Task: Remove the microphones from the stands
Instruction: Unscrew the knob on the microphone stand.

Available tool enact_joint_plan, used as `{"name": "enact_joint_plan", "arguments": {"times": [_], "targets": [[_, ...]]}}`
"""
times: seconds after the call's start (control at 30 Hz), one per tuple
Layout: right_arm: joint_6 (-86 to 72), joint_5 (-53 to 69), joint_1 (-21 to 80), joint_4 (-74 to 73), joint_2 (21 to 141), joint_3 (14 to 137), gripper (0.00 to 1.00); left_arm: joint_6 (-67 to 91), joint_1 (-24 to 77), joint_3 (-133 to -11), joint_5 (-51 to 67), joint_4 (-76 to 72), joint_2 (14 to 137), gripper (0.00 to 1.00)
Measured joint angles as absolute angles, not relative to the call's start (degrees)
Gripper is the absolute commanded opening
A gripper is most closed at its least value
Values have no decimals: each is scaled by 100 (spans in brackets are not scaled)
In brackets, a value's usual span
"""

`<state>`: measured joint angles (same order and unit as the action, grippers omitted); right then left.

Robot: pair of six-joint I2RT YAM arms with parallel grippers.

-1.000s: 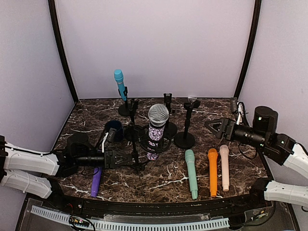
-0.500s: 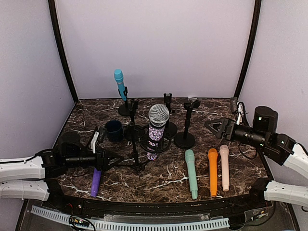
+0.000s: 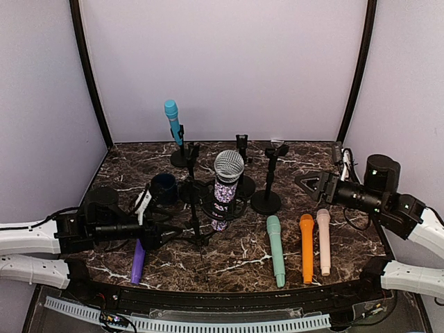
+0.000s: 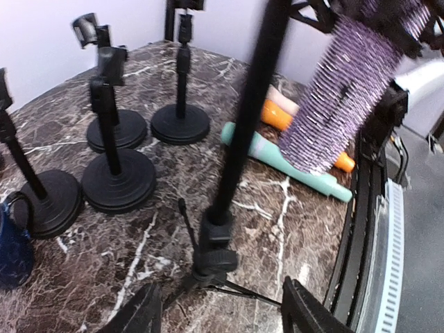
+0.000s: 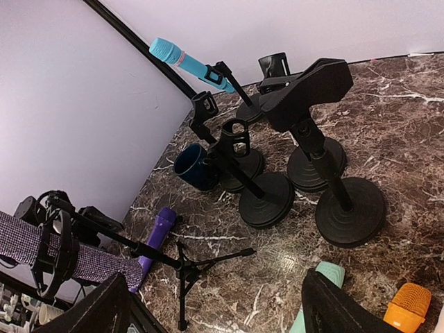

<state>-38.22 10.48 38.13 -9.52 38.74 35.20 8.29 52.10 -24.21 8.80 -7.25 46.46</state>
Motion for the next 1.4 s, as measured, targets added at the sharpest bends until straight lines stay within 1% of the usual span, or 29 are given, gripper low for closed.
{"name": "enact_joint_plan", "arguments": {"times": [0.13, 0.4, 0.57, 0.9, 1.1, 1.13, 1.27, 1.4], "targets": [[-3819, 1041, 3813, -1015, 3715, 3520, 86, 198, 5896, -2460, 392, -775, 5000, 61], [-3819, 996, 3813, -1085, 3387, 3520, 86, -539, 6298, -2460, -397, -1149, 5033, 62], [-3817, 941, 3813, -1103, 3391, 3520, 86, -836, 6473, -2460, -709, -1278, 5229, 52], [-3813, 913, 3813, -1221, 3428, 3520, 86, -1044, 6591, -2460, -1011, -1509, 5682, 47], [-3813, 908, 3813, -1253, 3426, 3520, 86, -1057, 6624, -2462, -1177, -1608, 5857, 39], [-3813, 908, 3813, -1253, 3426, 3520, 86, -1057, 6624, -2462, -1190, -1623, 5872, 35], [-3813, 906, 3813, -1251, 3428, 3520, 86, -1050, 6628, -2469, -1267, -1728, 5920, 30], [-3813, 902, 3813, -1253, 3428, 3520, 86, -1028, 6628, -2473, -1310, -1817, 5983, 23]]}}
